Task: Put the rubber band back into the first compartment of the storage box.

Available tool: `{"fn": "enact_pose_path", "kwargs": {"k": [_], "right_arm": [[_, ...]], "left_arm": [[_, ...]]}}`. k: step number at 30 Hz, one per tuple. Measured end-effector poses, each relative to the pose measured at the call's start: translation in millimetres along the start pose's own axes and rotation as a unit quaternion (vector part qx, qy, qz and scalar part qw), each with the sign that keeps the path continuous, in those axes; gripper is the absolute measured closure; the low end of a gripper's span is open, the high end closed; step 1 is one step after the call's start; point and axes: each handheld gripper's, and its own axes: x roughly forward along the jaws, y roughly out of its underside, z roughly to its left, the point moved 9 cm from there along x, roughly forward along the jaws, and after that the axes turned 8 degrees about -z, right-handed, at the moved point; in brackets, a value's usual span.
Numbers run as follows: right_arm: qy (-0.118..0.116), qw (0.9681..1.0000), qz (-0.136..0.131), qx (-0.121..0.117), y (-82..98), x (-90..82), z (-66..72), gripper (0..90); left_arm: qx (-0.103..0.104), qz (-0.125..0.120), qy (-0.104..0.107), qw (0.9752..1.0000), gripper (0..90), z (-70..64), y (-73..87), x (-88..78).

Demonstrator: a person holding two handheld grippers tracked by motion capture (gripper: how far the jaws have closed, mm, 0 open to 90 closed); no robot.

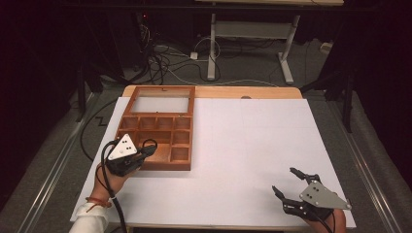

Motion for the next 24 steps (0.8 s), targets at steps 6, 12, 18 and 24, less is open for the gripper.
{"fn": "enact_pose_path", "kwargs": {"k": [6, 12, 18, 24], "right_arm": [[0.001, 1.0000, 0.000, 0.001, -0.1, -0.1, -0.1, 24.8], [0.003, 1.0000, -0.001, 0.001, -0.2, -1.1, -2.5, 24.8], [0.001, 1.0000, 0.002, 0.003, 1.2, 0.2, -2.8, 25.0], [-0.004, 1.0000, -0.001, 0.001, 1.1, 0.2, -1.4, 25.2]], "left_arm": [[-0.007, 0.010, -0.006, 0.9999, 84.0, 12.4, -0.8, 2.2], [-0.015, 0.023, -0.011, 0.9996, 84.0, 27.3, -2.9, 8.4], [-0.032, 0.037, -0.019, 0.9986, 84.0, 46.9, -6.3, 16.7], [-0.051, 0.050, -0.032, 0.9969, 84.0, 69.9, -9.8, 22.0]]}}
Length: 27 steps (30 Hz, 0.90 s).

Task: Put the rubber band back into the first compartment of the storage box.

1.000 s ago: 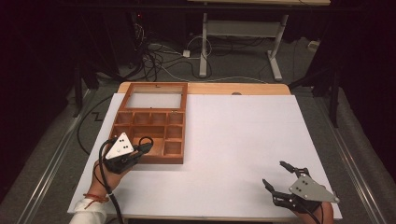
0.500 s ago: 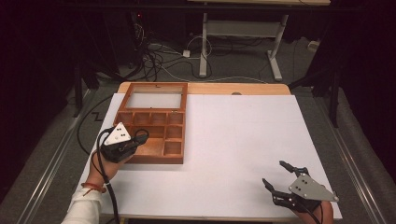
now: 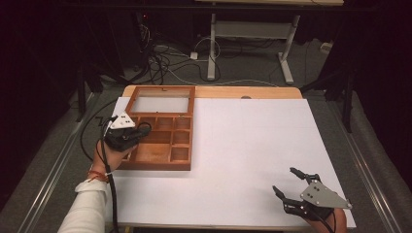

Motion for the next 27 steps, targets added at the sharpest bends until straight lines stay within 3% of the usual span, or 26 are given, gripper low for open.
{"fn": "enact_pose_path", "kwargs": {"k": [6, 16, 23, 27], "right_arm": [[-0.001, 1.0000, 0.004, -0.004, 2.3, 0.7, 0.3, 25.4], [0.003, 1.0000, 0.006, -0.004, 3.3, 0.2, -1.2, 25.4], [0.002, 0.9999, 0.010, -0.004, 5.2, 0.5, -1.3, 25.5], [0.004, 0.9999, 0.011, -0.005, 6.7, 0.7, -2.3, 25.5]], "left_arm": [[-0.011, 0.012, -0.019, 0.9997, 84.0, 17.3, -5.7, 2.8], [-0.040, 0.036, -0.055, 0.9971, 84.0, 43.3, -3.6, 6.9], [-0.067, 0.051, -0.074, 0.9937, 84.0, 60.4, 7.7, 12.6], [-0.074, 0.074, -0.086, 0.9907, 83.9, 69.3, 18.7, 17.8]]}}
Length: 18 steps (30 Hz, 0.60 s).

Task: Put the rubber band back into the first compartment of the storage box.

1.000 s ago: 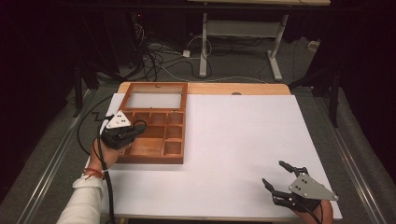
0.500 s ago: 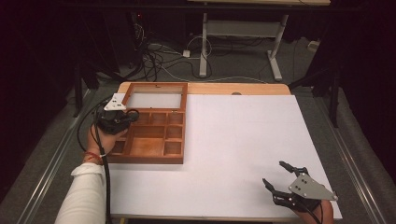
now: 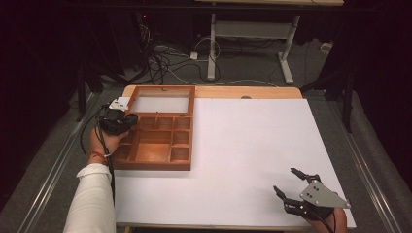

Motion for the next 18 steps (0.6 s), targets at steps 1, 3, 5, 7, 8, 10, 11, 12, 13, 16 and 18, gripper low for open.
{"fn": "enact_pose_path", "kwargs": {"k": [1, 3, 5, 7, 8, 10, 11, 12, 13, 16, 18], "right_arm": [[0.000, 1.0000, 0.000, 0.000, 0.0, 0.0, 0.0, 25.5], [0.000, 1.0000, 0.003, 0.002, 1.3, 0.0, 0.0, 25.5], [0.000, 1.0000, 0.003, 0.002, 1.5, 0.3, 0.0, 25.5], [-0.001, 1.0000, 0.004, 0.000, 1.8, 0.5, 0.5, 25.6], [-0.002, 1.0000, 0.004, -0.001, 1.9, 0.8, 0.9, 25.6], [-0.002, 1.0000, 0.006, -0.002, 2.4, 1.0, 1.5, 25.7], [-0.003, 1.0000, 0.006, -0.003, 2.5, 1.2, 1.7, 25.7], [-0.003, 1.0000, 0.007, -0.003, 2.5, 1.3, 2.1, 25.7], [-0.003, 1.0000, 0.007, -0.003, 2.5, 1.3, 2.1, 25.7], [-0.004, 1.0000, 0.006, -0.003, 2.1, 1.3, 2.3, 26.0], [-0.004, 1.0000, 0.009, -0.002, 3.2, 1.4, 2.6, 26.0]], "left_arm": [[-0.003, 0.001, -0.003, 1.0000, 83.9, 1.8, 1.3, 1.4], [-0.007, 0.006, -0.010, 0.9999, 83.9, 6.2, 3.7, 3.8], [-0.012, 0.009, -0.013, 0.9998, 83.9, 8.4, 5.6, 5.6], [-0.015, 0.013, -0.018, 0.9996, 83.9, 10.2, 8.0, 8.0], [-0.013, 0.019, -0.020, 0.9995, 83.8, 11.0, 9.2, 9.3], [-0.015, 0.018, -0.024, 0.9994, 83.8, 11.6, 9.2, 11.1], [-0.016, 0.016, -0.025, 0.9994, 83.7, 11.9, 8.8, 11.7], [-0.017, 0.017, -0.026, 0.9994, 82.2, 12.0, 8.7, 12.6], [-0.018, 0.018, -0.029, 0.9992, 82.2, 11.9, 8.9, 13.8], [-0.014, 0.025, -0.030, 0.9991, 82.2, 12.9, 10.7, 16.0], [-0.018, 0.026, -0.032, 0.9990, 82.1, 13.3, 11.9, 17.6]]}}
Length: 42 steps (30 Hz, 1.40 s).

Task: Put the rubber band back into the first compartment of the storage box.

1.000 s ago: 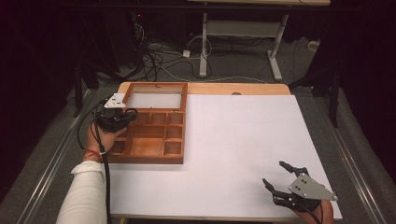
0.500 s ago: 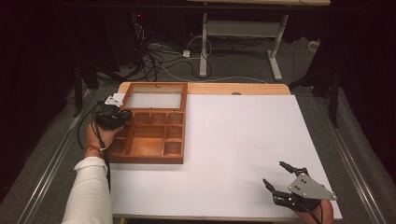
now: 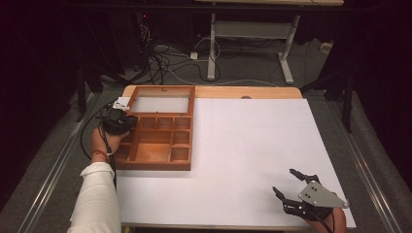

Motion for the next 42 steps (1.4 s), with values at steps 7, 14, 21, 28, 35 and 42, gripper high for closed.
{"fn": "enact_pose_path", "kwargs": {"k": [7, 14, 21, 28, 35, 42], "right_arm": [[-0.003, 1.0000, 0.007, -0.002, 2.1, 1.9, 2.2, 26.1], [-0.008, 0.9999, 0.012, -0.008, 3.7, 3.9, 6.1, 26.5], [-0.012, 0.9997, 0.017, -0.011, 4.9, 5.4, 9.6, 26.5], [-0.010, 0.9996, 0.019, -0.016, 5.2, 5.7, 11.2, 26.5], [-0.004, 0.9997, 0.021, -0.011, 6.6, 6.8, 9.6, 25.3], [-0.005, 0.9997, 0.021, -0.009, 6.0, 7.1, 10.7, 25.3]], "left_arm": [[0.010, 0.005, -0.017, 0.9998, 76.9, -0.9, -1.3, 2.0], [0.000, -0.009, -0.018, 0.9998, 73.7, -2.1, -3.0, -1.6], [0.014, -0.040, -0.018, 0.9990, 72.8, -8.1, -9.5, -11.4], [0.034, -0.077, -0.009, 0.9964, 70.5, -19.7, -16.8, -24.2], [0.054, -0.108, 0.008, 0.9926, 66.0, -35.1, -17.2, -35.0], [0.068, -0.125, 0.009, 0.9898, 49.1, -47.0, -17.9, -38.5]]}}
